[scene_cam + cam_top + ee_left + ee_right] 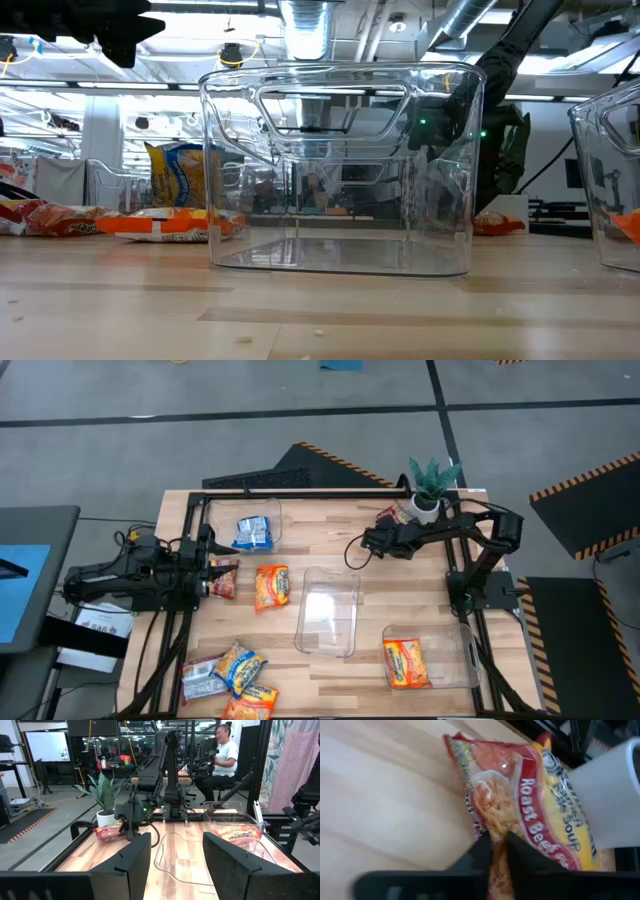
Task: Sort Maruchan noodles
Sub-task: Put the top red noodle pack into the middle transparent bin
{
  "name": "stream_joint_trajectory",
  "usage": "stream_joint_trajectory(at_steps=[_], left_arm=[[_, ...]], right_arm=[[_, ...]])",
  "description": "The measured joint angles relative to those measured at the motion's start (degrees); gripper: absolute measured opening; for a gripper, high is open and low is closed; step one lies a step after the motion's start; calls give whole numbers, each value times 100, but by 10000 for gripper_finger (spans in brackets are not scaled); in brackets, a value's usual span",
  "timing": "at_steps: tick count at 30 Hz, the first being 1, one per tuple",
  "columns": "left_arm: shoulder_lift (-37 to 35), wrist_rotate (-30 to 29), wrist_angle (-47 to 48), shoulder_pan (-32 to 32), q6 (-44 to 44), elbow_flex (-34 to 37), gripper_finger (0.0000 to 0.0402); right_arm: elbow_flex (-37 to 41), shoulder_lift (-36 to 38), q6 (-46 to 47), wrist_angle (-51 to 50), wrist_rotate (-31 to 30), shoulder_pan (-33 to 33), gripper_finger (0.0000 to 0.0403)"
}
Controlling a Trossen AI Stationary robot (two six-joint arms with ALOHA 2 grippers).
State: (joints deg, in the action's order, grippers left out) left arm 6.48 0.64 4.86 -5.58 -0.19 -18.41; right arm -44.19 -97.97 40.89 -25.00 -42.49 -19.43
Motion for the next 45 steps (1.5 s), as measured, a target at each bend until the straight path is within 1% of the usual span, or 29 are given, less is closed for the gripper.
stream_joint_trajectory(at_steps=[1, 2, 3, 8, 11, 17, 21, 24, 28, 33, 39, 45], left_arm=[[0, 0, 2, 0, 0, 0, 171], [0, 0, 2, 0, 0, 0, 171], [0, 0, 1, 0, 0, 0, 171], [0, 0, 2, 0, -2, 0, 171], [0, 0, 2, 0, -2, 0, 171], [0, 0, 2, 0, -2, 0, 171], [2, 0, 4, 0, -2, 0, 171], [2, 0, 4, 0, -2, 0, 171], [1, 0, 4, 0, -2, 0, 171], [0, 0, 4, 0, -2, 0, 171], [0, 0, 2, 0, -4, 0, 171], [2, 0, 2, 0, -4, 0, 171]], right_arm=[[-12, 0, -41, -28, -11, 61, 36], [-46, -5, -46, -61, 24, 110, 20], [-94, -15, -44, -140, 91, 178, 14], [-425, 18, -75, -608, 221, 556, 7], [-632, 176, -81, -850, 63, 778, 7], [-793, 929, -90, -1291, -413, 973, 7], [-797, 1532, -259, -1194, -468, 1001, 7], [-797, 1947, -555, -861, -480, 1153, 7], [-799, 2467, -1031, -175, -371, 1595, 7], [-804, 2815, -1579, 935, 130, 2358, 7], [-805, 2796, -1978, 2133, 585, 3315, 7], [-820, 2302, -2193, 3093, 890, 4059, 7]])
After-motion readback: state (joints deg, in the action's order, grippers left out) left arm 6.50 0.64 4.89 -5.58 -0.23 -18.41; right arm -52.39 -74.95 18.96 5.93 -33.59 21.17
